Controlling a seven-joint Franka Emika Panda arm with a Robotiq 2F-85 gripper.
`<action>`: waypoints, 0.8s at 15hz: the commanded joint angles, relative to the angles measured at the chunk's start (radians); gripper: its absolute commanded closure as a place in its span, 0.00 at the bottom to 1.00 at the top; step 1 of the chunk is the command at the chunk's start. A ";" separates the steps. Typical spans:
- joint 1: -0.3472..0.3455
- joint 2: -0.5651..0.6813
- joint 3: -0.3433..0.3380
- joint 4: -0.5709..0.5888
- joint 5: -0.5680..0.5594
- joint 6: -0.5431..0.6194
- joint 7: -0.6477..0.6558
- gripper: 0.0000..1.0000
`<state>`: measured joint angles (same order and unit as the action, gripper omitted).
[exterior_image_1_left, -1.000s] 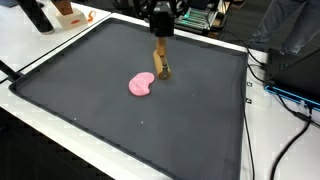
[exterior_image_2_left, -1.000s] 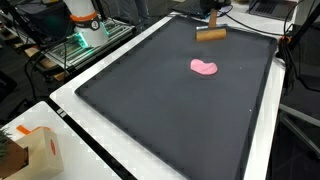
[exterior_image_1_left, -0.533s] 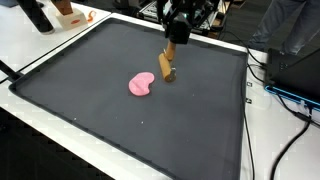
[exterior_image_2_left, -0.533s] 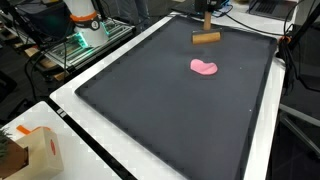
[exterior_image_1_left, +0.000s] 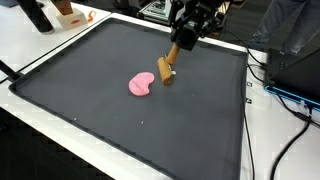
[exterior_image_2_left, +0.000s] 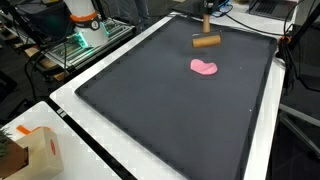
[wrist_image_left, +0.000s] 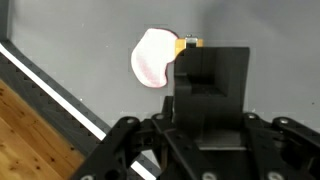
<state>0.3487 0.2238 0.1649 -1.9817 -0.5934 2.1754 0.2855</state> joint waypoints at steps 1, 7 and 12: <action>0.022 -0.036 0.008 -0.053 -0.099 0.003 0.108 0.76; 0.038 -0.028 0.027 -0.079 -0.181 -0.005 0.214 0.76; 0.042 -0.019 0.040 -0.095 -0.218 -0.007 0.263 0.76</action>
<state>0.3848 0.2248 0.1959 -2.0452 -0.7657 2.1754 0.5013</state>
